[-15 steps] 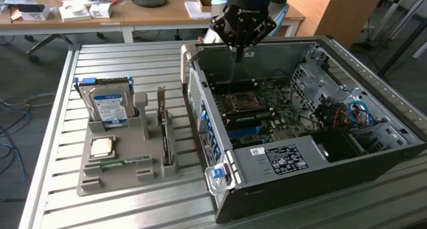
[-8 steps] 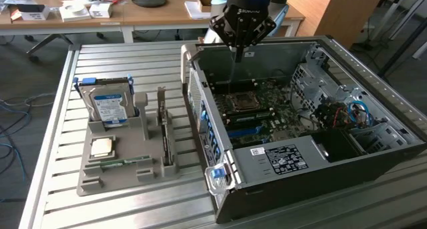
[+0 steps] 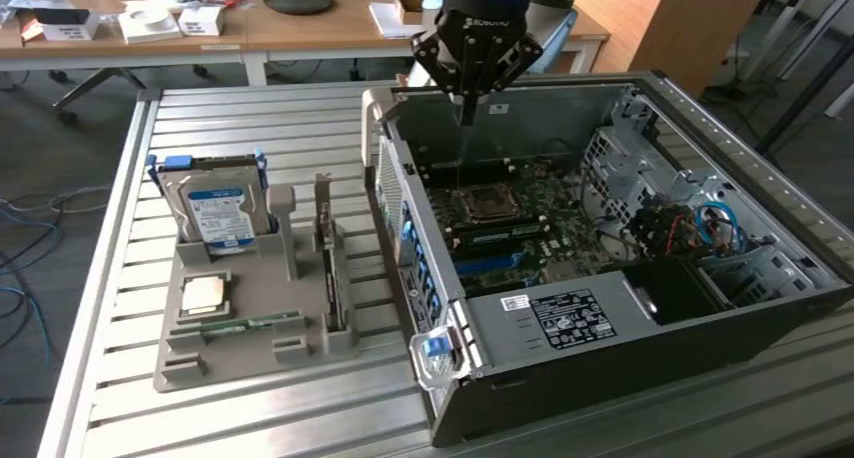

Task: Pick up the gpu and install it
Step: 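Reach for the gpu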

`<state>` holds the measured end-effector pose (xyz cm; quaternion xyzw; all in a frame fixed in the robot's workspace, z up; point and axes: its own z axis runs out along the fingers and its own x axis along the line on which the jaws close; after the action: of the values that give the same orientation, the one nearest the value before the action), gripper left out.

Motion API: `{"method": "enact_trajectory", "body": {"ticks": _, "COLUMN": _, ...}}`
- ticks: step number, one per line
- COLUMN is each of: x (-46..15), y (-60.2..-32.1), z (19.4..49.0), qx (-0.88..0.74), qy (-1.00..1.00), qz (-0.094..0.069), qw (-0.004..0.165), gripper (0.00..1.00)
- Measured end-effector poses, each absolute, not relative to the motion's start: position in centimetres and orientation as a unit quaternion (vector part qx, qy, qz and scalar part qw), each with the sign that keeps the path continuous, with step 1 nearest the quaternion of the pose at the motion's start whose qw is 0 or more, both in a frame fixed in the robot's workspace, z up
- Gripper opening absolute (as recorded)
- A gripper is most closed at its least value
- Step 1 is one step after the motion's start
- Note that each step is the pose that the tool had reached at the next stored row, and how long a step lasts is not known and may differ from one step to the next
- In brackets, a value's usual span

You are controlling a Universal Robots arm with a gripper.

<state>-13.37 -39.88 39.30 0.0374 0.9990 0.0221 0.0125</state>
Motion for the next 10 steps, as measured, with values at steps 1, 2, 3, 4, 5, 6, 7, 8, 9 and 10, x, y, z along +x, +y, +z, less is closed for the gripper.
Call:
{"method": "enact_trajectory", "body": {"ticks": 1, "x": -13.6, "y": -39.9, "z": 39.3, "qx": 0.037, "qy": 0.999, "qz": 0.022, "qw": 0.012, "gripper": 0.11}}
{"method": "enact_trajectory", "body": {"ticks": 2, "x": -13.8, "y": -39.9, "z": 39.3, "qx": 0.037, "qy": 0.999, "qz": 0.022, "qw": 0.012, "gripper": 0.11}}
{"method": "enact_trajectory", "body": {"ticks": 3, "x": -14.0, "y": -39.9, "z": 39.3, "qx": 0.037, "qy": 0.999, "qz": 0.022, "qw": 0.012, "gripper": 0.11}}
{"method": "enact_trajectory", "body": {"ticks": 4, "x": -14.2, "y": -39.9, "z": 39.3, "qx": 0.037, "qy": 0.999, "qz": 0.022, "qw": 0.012, "gripper": 0.11}}
{"method": "enact_trajectory", "body": {"ticks": 5, "x": -14.4, "y": -39.8, "z": 39.3, "qx": 0.037, "qy": 0.999, "qz": 0.022, "qw": 0.012, "gripper": 0.11}}
{"method": "enact_trajectory", "body": {"ticks": 6, "x": -14.6, "y": -39.8, "z": 39.3, "qx": 0.037, "qy": 0.999, "qz": 0.022, "qw": 0.013, "gripper": 0.11}}
{"method": "enact_trajectory", "body": {"ticks": 7, "x": -14.9, "y": -39.8, "z": 39.3, "qx": 0.037, "qy": 0.999, "qz": 0.022, "qw": 0.013, "gripper": 0.11}}
{"method": "enact_trajectory", "body": {"ticks": 8, "x": -15.1, "y": -39.8, "z": 39.3, "qx": 0.037, "qy": 0.999, "qz": 0.022, "qw": 0.012, "gripper": 0.11}}
{"method": "enact_trajectory", "body": {"ticks": 9, "x": -15.3, "y": -39.8, "z": 39.3, "qx": 0.037, "qy": 0.999, "qz": 0.022, "qw": 0.012, "gripper": 0.11}}
{"method": "enact_trajectory", "body": {"ticks": 10, "x": -15.6, "y": -39.8, "z": 39.2, "qx": 0.037, "qy": 0.999, "qz": 0.022, "qw": 0.012, "gripper": 0.11}}
